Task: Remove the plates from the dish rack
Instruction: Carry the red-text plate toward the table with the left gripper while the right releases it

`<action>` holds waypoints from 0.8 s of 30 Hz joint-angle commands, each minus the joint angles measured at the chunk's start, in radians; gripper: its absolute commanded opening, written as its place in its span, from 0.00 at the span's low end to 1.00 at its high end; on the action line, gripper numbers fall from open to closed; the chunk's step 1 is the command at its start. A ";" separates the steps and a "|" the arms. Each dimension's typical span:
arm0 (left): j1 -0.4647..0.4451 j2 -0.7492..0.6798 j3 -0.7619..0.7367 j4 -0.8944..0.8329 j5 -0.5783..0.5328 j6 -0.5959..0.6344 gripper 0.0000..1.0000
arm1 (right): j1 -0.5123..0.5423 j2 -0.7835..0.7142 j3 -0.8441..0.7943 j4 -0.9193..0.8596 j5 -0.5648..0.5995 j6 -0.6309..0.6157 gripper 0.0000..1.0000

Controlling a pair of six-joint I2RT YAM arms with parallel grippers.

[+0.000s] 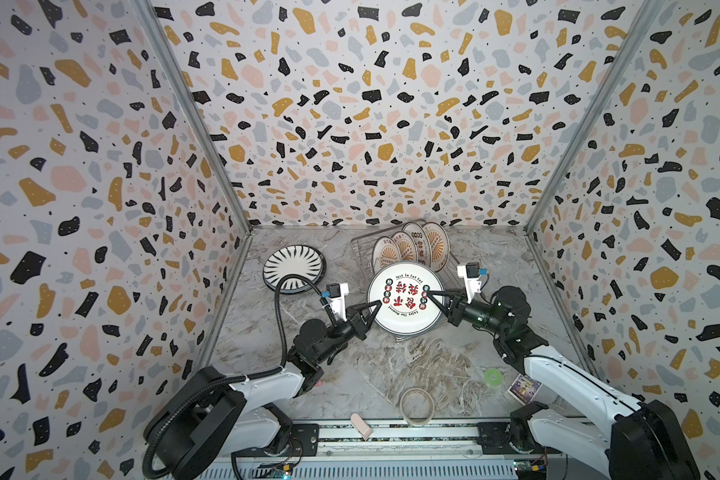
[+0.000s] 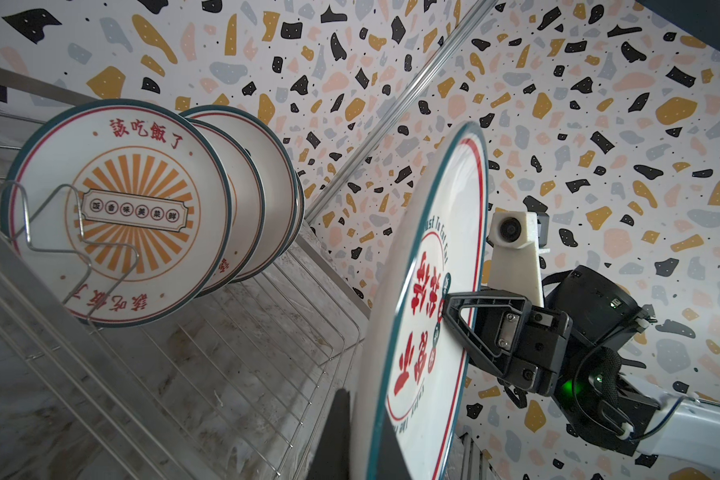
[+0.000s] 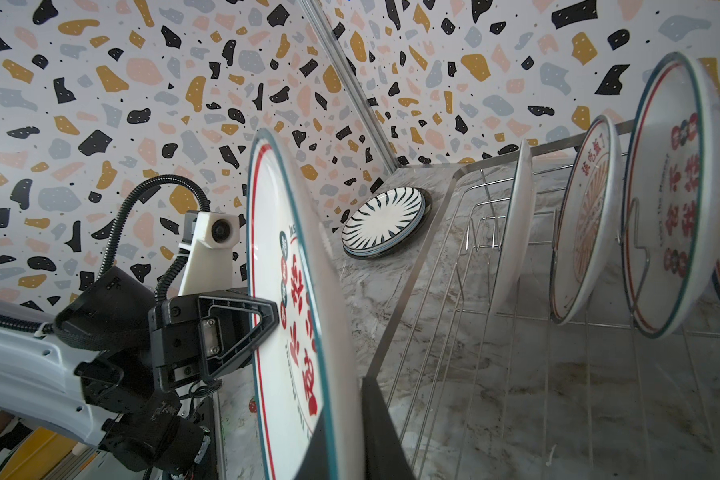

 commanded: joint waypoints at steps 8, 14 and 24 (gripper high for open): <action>-0.007 -0.015 -0.004 0.116 -0.017 -0.042 0.00 | 0.003 -0.004 0.028 0.024 0.009 -0.022 0.32; -0.007 -0.019 -0.001 0.112 -0.027 -0.048 0.00 | 0.006 -0.004 0.032 0.006 0.035 -0.032 0.79; 0.004 -0.058 -0.009 0.065 -0.064 -0.029 0.00 | 0.016 -0.033 0.043 -0.093 0.183 -0.065 0.93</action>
